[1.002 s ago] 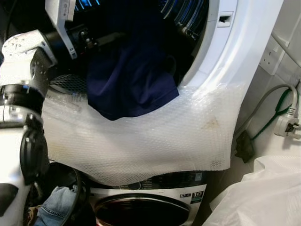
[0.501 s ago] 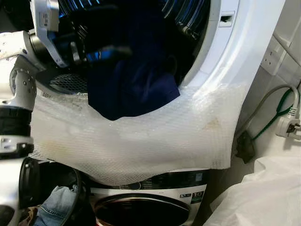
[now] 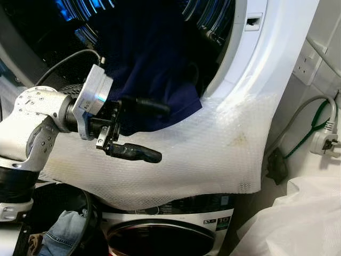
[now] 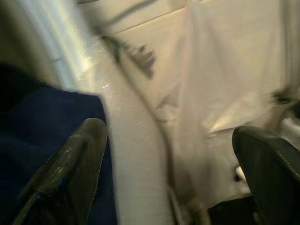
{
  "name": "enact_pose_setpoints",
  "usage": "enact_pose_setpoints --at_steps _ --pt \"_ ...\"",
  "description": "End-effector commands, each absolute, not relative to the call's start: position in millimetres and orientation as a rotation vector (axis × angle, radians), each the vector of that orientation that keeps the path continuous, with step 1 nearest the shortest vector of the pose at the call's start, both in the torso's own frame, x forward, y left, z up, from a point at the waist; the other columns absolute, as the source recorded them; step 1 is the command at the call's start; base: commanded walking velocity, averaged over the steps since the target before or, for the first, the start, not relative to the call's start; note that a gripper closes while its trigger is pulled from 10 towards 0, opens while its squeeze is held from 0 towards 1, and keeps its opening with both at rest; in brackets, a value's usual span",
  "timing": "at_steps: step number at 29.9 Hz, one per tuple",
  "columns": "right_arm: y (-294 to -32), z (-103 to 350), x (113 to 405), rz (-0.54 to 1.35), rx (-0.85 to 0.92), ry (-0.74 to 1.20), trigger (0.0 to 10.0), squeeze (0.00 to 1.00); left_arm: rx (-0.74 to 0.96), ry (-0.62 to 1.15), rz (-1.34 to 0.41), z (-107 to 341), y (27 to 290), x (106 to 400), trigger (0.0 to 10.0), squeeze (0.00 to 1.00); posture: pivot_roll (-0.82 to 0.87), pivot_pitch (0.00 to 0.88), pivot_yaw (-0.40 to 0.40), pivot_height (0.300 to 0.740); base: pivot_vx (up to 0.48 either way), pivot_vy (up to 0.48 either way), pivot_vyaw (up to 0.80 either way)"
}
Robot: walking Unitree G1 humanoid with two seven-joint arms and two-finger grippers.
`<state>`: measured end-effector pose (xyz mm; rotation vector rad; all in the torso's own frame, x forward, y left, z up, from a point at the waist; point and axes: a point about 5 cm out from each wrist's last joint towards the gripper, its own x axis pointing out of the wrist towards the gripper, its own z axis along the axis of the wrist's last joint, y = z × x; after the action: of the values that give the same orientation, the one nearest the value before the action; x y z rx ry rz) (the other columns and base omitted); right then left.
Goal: Clothes washing
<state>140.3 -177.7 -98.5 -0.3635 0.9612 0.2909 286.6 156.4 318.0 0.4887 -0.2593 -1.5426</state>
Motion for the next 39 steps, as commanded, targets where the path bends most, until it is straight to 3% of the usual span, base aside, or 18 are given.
enact_pose_setpoints --at_steps 1,5,16,22,27,39 --pt "-173.6 -104.8 125.0 0.322 -0.360 1.017 10.0 0.00 0.516 -0.270 -1.452 322.4 155.7 290.4 10.0 0.00 -0.12 0.000 0.065 0.740 0.000 0.000 0.00" --pt "-174.7 -104.4 125.9 0.321 -0.361 1.017 10.0 0.00 0.492 -0.333 -1.235 330.0 156.8 306.4 10.0 0.00 -0.12 0.000 0.062 0.740 0.000 0.000 0.00" --pt "-175.2 -103.7 128.2 0.321 -0.367 1.013 10.0 0.00 0.447 -0.386 -0.894 345.9 165.0 344.1 10.0 0.00 -0.12 0.000 0.065 0.740 0.000 0.000 0.00" --pt "-175.9 -103.0 130.1 0.313 -0.366 1.006 10.0 0.00 0.404 -0.384 -0.544 367.6 175.2 383.3 10.0 0.00 -0.14 0.000 0.071 0.740 0.000 0.000 0.00" --pt "-176.4 -103.1 129.4 0.311 -0.366 1.005 10.0 0.00 0.326 -0.343 -0.413 372.5 179.1 404.2 10.0 0.00 -0.15 0.000 0.075 0.740 0.000 0.000 0.00" --pt "-179.2 -103.8 125.8 0.309 -0.376 1.011 10.0 0.00 0.177 -0.419 -0.277 387.5 159.7 415.4 10.0 0.00 -0.18 0.000 0.078 0.740 0.000 0.000 0.00"
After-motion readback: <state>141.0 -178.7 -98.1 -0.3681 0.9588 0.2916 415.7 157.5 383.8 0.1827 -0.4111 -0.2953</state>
